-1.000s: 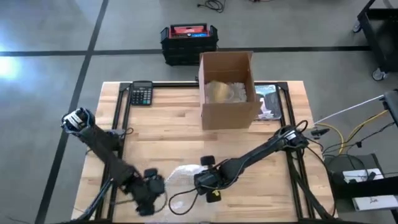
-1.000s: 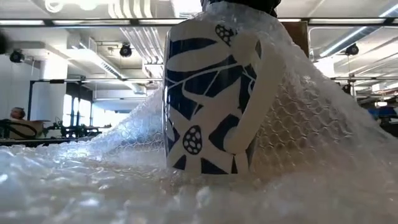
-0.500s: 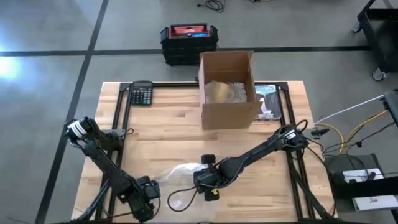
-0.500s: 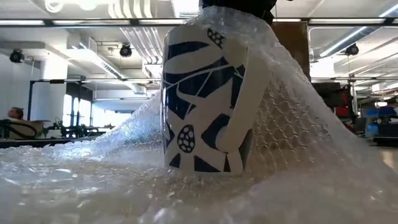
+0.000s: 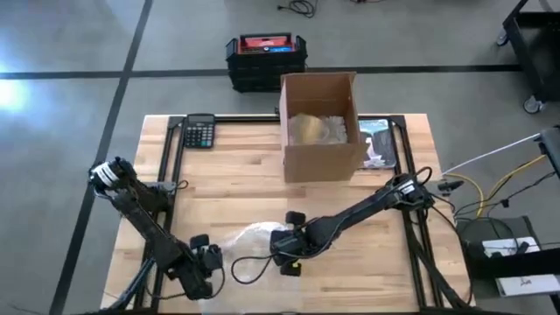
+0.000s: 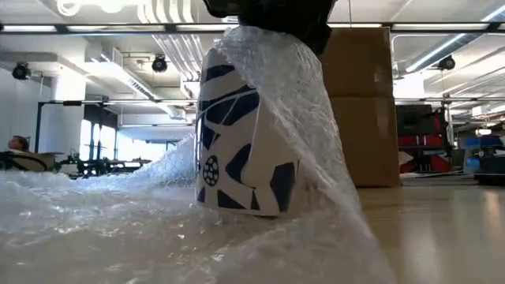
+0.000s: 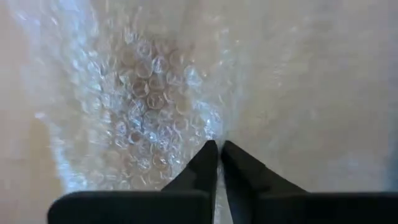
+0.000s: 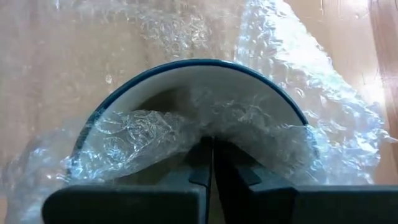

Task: Wrap mug
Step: Wrap the blue patterned mug with the transparent bubble wrap

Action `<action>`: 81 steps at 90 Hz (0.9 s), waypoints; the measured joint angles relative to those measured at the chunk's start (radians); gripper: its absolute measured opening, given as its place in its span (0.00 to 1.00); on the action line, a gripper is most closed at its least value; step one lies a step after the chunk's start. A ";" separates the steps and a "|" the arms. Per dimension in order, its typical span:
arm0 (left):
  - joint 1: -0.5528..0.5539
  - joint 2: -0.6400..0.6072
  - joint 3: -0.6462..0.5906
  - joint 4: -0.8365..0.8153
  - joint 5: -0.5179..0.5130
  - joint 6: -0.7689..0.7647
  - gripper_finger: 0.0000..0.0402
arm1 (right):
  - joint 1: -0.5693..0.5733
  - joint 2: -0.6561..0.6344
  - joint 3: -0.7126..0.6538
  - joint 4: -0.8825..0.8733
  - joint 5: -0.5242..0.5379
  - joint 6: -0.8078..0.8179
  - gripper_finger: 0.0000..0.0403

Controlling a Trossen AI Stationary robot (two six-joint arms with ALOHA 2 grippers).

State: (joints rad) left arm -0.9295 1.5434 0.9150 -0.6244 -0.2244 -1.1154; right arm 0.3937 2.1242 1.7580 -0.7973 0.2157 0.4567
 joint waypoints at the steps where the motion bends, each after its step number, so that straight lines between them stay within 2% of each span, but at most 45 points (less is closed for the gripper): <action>1: 0.000 -0.007 0.000 0.000 -0.007 0.001 0.01 | 0.000 0.000 0.000 0.001 -0.001 -0.001 0.01; 15: 0.003 -0.117 0.016 0.016 -0.205 0.048 0.00 | 0.000 0.000 0.000 0.016 -0.003 -0.011 0.01; 23: 0.017 -0.160 0.016 0.058 -0.342 0.140 0.00 | 0.000 0.000 0.000 0.027 -0.005 -0.016 0.01; 29: 0.050 -0.179 0.016 0.132 -0.395 0.235 0.00 | 0.000 0.000 0.000 0.028 -0.005 -0.020 0.01; 46: 0.202 -0.130 0.012 0.375 -0.392 0.536 0.00 | 0.000 0.000 0.000 0.030 -0.005 -0.021 0.01; 58: 0.299 -0.057 0.010 0.516 -0.340 0.698 0.00 | 0.000 0.000 0.000 0.032 -0.006 -0.019 0.01; 67: 0.352 0.000 0.011 0.609 -0.277 0.760 0.00 | 0.001 0.000 0.000 0.034 -0.006 -0.019 0.01; 81: 0.395 0.078 0.020 0.695 -0.260 0.780 0.00 | 0.001 0.000 0.000 0.031 -0.012 -0.019 0.01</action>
State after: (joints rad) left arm -0.5346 1.6209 0.9348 0.0708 -0.4843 -0.3355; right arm 0.3943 2.1240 1.7576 -0.7658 0.2035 0.4372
